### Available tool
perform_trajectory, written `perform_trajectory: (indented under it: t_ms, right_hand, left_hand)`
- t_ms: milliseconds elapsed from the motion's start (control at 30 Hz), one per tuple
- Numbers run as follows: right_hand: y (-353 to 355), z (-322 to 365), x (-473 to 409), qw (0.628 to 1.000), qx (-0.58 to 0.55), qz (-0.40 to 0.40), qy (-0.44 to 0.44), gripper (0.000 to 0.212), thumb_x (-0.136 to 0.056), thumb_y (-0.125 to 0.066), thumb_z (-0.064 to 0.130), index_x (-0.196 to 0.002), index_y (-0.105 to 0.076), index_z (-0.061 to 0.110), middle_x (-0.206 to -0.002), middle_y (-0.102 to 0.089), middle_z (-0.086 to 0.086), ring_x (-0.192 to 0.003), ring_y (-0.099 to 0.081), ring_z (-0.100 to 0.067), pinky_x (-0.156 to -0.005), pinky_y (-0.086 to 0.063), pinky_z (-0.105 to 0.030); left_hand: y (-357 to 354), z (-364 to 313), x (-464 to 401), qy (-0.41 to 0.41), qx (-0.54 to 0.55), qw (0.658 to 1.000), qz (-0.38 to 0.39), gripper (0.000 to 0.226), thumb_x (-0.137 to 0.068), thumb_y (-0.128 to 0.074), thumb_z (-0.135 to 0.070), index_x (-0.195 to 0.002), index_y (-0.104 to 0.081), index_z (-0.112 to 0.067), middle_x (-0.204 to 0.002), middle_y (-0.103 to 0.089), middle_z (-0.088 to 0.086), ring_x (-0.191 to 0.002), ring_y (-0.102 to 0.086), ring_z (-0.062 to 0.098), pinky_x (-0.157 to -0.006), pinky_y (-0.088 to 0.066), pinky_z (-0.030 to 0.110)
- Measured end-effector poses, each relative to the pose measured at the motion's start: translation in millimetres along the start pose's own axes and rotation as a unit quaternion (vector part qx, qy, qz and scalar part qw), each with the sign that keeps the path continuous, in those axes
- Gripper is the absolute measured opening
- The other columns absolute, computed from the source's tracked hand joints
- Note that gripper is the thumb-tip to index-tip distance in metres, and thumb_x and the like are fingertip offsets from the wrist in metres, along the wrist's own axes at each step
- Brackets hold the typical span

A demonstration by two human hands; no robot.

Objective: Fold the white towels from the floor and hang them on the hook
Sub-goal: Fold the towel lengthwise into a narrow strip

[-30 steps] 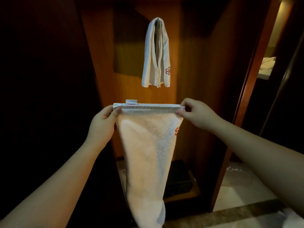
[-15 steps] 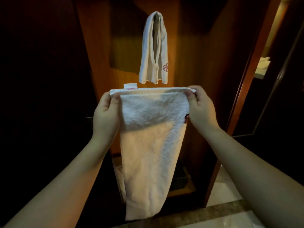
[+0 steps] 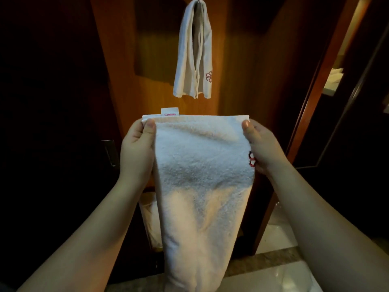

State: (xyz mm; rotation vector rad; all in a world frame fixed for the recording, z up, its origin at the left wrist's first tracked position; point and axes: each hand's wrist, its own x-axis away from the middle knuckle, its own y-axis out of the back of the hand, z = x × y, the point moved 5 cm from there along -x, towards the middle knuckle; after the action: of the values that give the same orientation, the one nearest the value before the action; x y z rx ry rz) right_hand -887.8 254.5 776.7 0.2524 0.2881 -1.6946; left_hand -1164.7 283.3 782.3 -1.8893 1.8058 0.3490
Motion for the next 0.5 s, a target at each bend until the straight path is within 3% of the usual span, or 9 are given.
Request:
perform_trajectory:
  t_ms: [67,167,300,433,500]
  right_hand:
    - [-2.6,-17.3,8.8,0.982,-0.106,0.114,-0.111,0.074,-0.07,-0.085,0.056,-0.127,-0.065,0.013,-0.13,-0.066,-0.017,-0.121,-0.064,-0.035,-0.095,-0.055,-0.048]
    - [-2.7,-36.6,22.1,0.958,-0.115,0.187,-0.186,0.063,-0.067,-0.092,0.039,-0.121,-0.073,0.012,-0.131,-0.066,-0.017,-0.123,-0.062,-0.032,-0.094,-0.055,-0.042]
    - [0.0,-46.8,36.0,0.951,-0.158,0.196,-0.179,0.053,-0.086,-0.077,0.043,-0.13,-0.067,0.014,-0.141,-0.059,-0.016,-0.132,-0.055,-0.032,-0.103,-0.05,-0.044]
    - [-8.8,-34.8,45.9,0.935,-0.273,0.164,-0.155,0.043,-0.093,-0.069,0.037,-0.129,-0.068,0.012,-0.137,-0.062,-0.018,-0.131,-0.056,-0.035,-0.099,-0.052,-0.045]
    - [-18.8,-27.5,49.4,0.936,-0.28,0.165,-0.132,0.037,-0.097,-0.064,0.035,-0.124,-0.07,0.011,-0.13,-0.067,-0.016,-0.126,-0.06,-0.032,-0.099,-0.052,-0.043]
  left_hand:
    - [1.5,4.6,4.6,0.017,0.008,1.0,0.006,0.021,-0.099,-0.053,-0.04,-0.095,-0.074,-0.035,-0.1,-0.076,0.001,-0.093,-0.072,0.02,-0.08,-0.059,0.037]
    - [5.2,12.0,16.2,0.04,0.008,0.999,0.016,0.022,-0.1,-0.053,-0.038,-0.093,-0.074,-0.034,-0.097,-0.076,0.0,-0.089,-0.071,0.017,-0.077,-0.058,0.036]
    - [10.6,13.2,33.0,0.069,0.015,0.997,0.034,0.025,-0.104,-0.052,-0.029,-0.097,-0.075,-0.025,-0.098,-0.077,0.006,-0.088,-0.073,0.021,-0.073,-0.059,0.033]
    - [22.7,-4.5,40.2,0.073,0.065,0.993,0.069,0.024,-0.098,-0.055,-0.028,-0.097,-0.078,-0.024,-0.1,-0.078,0.005,-0.09,-0.074,0.02,-0.071,-0.059,0.029]
    - [25.5,-7.0,46.5,0.111,0.102,0.98,0.128,0.021,-0.088,-0.07,-0.035,-0.101,-0.079,-0.021,-0.101,-0.077,0.007,-0.09,-0.075,0.02,-0.073,-0.06,0.03]
